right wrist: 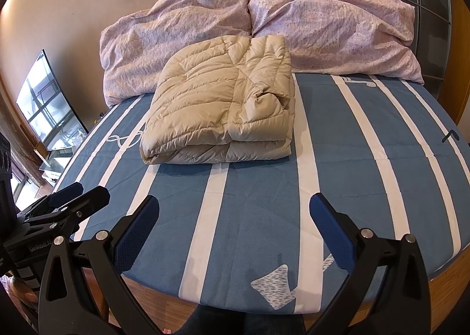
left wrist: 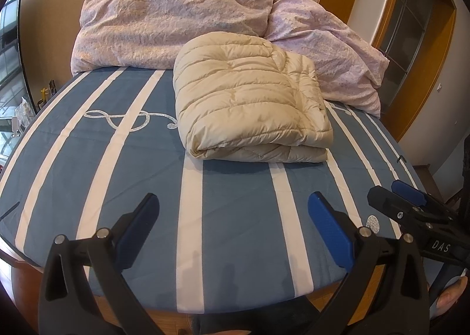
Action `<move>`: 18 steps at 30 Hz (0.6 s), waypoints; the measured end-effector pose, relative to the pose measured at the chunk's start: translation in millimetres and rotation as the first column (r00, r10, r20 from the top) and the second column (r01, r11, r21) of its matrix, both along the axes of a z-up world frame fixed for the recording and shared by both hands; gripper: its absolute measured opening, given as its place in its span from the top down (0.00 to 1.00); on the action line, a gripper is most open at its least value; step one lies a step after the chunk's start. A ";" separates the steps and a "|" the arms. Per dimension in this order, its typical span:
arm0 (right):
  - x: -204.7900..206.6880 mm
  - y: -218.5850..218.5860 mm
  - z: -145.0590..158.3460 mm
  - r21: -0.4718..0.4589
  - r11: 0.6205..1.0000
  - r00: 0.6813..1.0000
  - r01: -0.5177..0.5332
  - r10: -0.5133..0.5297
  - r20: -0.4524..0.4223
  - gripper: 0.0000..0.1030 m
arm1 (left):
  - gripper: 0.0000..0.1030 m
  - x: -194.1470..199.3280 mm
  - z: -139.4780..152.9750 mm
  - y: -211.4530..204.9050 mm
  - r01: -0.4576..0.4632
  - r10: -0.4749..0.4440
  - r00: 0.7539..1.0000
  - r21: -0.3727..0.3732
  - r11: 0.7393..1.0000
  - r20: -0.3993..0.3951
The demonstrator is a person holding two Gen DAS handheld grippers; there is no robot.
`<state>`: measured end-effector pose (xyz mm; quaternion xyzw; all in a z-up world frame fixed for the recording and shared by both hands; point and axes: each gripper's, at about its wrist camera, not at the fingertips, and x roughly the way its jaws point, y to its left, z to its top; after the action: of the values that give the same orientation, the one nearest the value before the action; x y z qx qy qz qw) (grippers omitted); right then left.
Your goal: Fold large clothes
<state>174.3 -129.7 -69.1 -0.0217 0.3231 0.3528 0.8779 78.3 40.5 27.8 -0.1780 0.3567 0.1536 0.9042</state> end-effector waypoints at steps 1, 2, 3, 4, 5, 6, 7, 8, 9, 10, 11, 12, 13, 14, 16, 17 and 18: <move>0.1 -0.5 0.7 0.000 1.000 1.000 0.001 -0.001 -0.001 0.01 | 0.02 -0.3 0.0 0.3 0.001 -0.001 1.000 0.000 1.000 0.001; 0.4 0.2 -0.7 0.001 1.000 1.000 0.001 -0.001 -0.001 0.01 | 0.02 -0.1 0.3 -0.2 0.002 -0.002 1.000 0.001 1.000 0.002; 0.4 0.1 -0.5 0.001 1.000 1.000 0.001 -0.001 -0.001 0.01 | 0.02 0.2 0.6 -1.1 0.003 -0.003 1.000 0.002 1.000 0.004; 0.3 0.2 -0.3 0.001 1.000 1.000 0.002 -0.002 -0.001 0.01 | 0.02 0.6 1.5 -0.9 0.006 -0.006 1.000 0.001 1.000 0.005; 0.2 0.2 -0.4 0.000 1.000 1.000 0.002 -0.002 -0.001 0.01 | 0.02 0.7 2.1 -1.2 0.008 -0.008 1.000 0.002 1.000 0.006; 0.1 0.5 -0.7 0.000 1.000 1.000 0.002 -0.002 -0.001 0.01 | 0.02 1.2 2.3 -2.3 0.010 -0.010 1.000 0.004 1.000 0.007; 0.1 0.0 0.1 0.001 1.000 1.000 0.002 -0.002 -0.001 0.01 | 0.02 1.2 3.1 -1.9 0.012 -0.012 1.000 0.005 1.000 0.007; 0.1 0.1 -0.1 0.001 1.000 1.000 0.003 -0.003 -0.001 0.01 | 0.02 1.5 3.5 -2.0 0.014 -0.014 1.000 0.005 1.000 0.008; 0.2 -0.2 0.4 0.002 1.000 1.000 0.002 -0.002 -0.001 0.01 | 0.02 1.7 3.8 -2.5 0.015 -0.015 1.000 0.005 1.000 0.009; 0.2 0.2 -0.3 0.002 1.000 1.000 0.003 -0.003 -0.001 0.01 | 0.02 1.3 4.1 -2.3 0.016 -0.016 1.000 0.005 1.000 0.010; 0.3 0.1 -0.2 0.001 1.000 1.000 0.003 -0.003 -0.001 0.01 | 0.02 1.6 4.3 -1.7 0.018 -0.018 1.000 0.005 1.000 0.010; 0.3 -0.5 0.2 0.001 1.000 1.000 0.003 -0.003 -0.001 0.01 | 0.02 1.7 4.5 -1.6 0.019 -0.019 1.000 0.005 1.000 0.010; 0.7 -0.8 0.3 0.002 1.000 1.000 0.003 -0.003 -0.001 0.01 | 0.02 2.1 4.8 -2.3 0.021 -0.021 1.000 0.006 1.000 0.010; 0.7 -0.2 0.1 0.003 1.000 1.000 0.004 -0.004 0.000 0.01 | 0.02 2.1 4.9 -2.5 0.022 -0.022 1.000 0.007 1.000 0.011; 0.8 0.8 0.9 0.003 1.000 1.000 0.006 -0.006 0.000 0.01 | 0.02 2.4 5.3 -2.4 0.024 -0.024 1.000 0.007 1.000 0.011; 0.6 1.1 0.7 0.004 1.000 1.000 0.006 -0.006 0.000 0.01 | 0.02 2.2 5.3 -2.5 0.024 -0.024 1.000 0.008 1.000 0.012; 0.4 1.3 0.6 0.004 1.000 1.000 0.005 -0.005 0.000 0.01 | 0.02 2.6 5.6 -2.9 0.024 -0.024 1.000 0.008 1.000 0.012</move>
<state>174.7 -128.4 -68.5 -0.0189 0.3225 0.3510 0.8789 80.9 37.7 33.4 -0.1709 0.3528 0.1432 0.9087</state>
